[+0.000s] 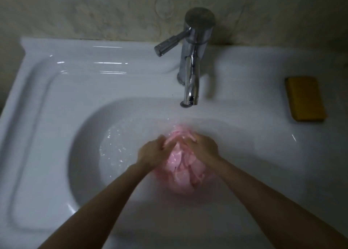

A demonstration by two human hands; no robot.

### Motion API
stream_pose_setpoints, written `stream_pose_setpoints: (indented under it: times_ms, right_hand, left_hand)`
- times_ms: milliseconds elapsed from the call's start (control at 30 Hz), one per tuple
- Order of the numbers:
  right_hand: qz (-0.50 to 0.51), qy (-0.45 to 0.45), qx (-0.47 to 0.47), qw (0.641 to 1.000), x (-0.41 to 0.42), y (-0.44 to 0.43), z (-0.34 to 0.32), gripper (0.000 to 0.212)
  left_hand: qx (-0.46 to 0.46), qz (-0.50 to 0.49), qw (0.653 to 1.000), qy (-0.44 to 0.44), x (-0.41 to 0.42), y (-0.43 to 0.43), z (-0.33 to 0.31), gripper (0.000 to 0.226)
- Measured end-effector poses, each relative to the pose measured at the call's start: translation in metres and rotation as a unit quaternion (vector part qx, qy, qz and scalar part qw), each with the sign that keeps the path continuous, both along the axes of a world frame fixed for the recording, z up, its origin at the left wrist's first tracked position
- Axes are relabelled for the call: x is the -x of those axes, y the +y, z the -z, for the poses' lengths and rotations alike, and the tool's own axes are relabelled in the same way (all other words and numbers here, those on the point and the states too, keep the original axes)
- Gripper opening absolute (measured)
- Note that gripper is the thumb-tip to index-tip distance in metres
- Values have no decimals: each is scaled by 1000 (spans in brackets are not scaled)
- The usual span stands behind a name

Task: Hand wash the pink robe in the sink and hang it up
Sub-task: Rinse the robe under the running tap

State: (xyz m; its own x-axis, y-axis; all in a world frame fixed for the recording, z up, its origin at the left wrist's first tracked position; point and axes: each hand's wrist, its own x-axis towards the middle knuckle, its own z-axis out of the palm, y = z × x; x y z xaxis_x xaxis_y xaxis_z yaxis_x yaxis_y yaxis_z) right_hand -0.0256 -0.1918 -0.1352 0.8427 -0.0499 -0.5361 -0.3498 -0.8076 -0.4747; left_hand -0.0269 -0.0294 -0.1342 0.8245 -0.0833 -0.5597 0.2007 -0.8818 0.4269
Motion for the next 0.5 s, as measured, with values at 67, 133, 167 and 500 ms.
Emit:
stream_pose_setpoints:
  times_ms: [67, 133, 167, 500]
  right_hand:
    - [60, -18, -54, 997, 4, -17, -4, 46]
    - [155, -55, -139, 976, 15, -35, -14, 33]
    - [199, -80, -186, 959, 22, -44, -17, 22]
    - [-163, 152, 98, 970, 58, -98, -80, 19]
  left_hand:
    - [89, -84, 992, 21, -3, 20, -12, 55]
    - [139, -167, 976, 3, -4, 48, -25, 42]
    - [137, -173, 975, -20, -4, 62, -29, 34]
    - [-221, 71, 965, -124, 17, 75, -65, 44]
